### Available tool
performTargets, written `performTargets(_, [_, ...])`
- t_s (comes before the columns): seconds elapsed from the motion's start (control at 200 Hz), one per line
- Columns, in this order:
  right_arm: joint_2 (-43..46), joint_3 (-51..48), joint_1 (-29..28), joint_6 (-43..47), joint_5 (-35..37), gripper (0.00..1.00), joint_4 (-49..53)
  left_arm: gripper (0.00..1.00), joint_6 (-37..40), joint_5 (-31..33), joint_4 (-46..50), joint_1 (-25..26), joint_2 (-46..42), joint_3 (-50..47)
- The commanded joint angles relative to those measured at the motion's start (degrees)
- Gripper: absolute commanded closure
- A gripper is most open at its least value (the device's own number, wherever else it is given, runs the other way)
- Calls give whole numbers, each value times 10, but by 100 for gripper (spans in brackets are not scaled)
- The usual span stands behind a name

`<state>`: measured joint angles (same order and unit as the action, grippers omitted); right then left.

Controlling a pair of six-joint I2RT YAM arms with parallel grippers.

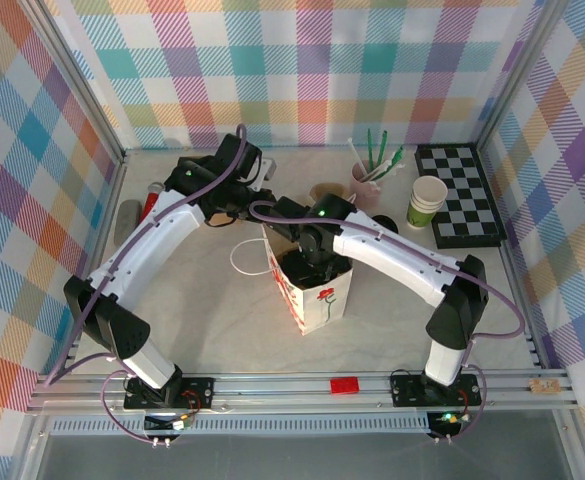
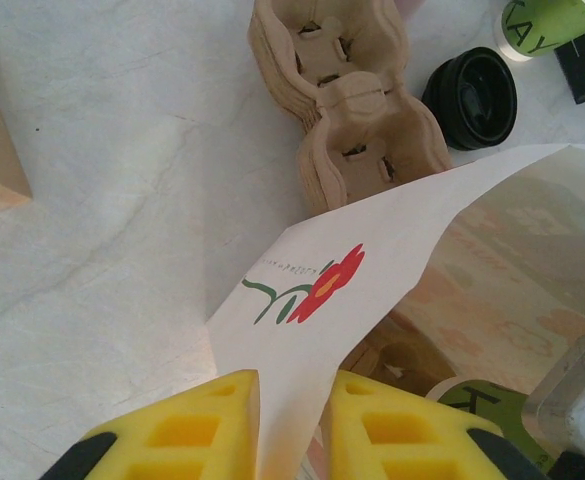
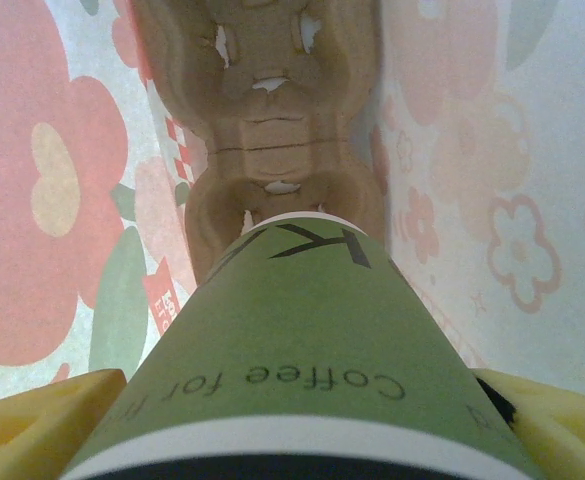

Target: Pack the takeout coffee

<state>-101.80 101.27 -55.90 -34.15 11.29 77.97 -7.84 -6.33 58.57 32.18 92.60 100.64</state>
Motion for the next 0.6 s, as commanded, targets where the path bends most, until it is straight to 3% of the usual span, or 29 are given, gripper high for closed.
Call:
performTargets(0.0, [15,-6,-3,-14,1,52,5,78,10,10,18,5,9,-4])
performTargets(0.595, [21,-20,-3,-18,-3,52,3,92,24,32,36,8,15,3])
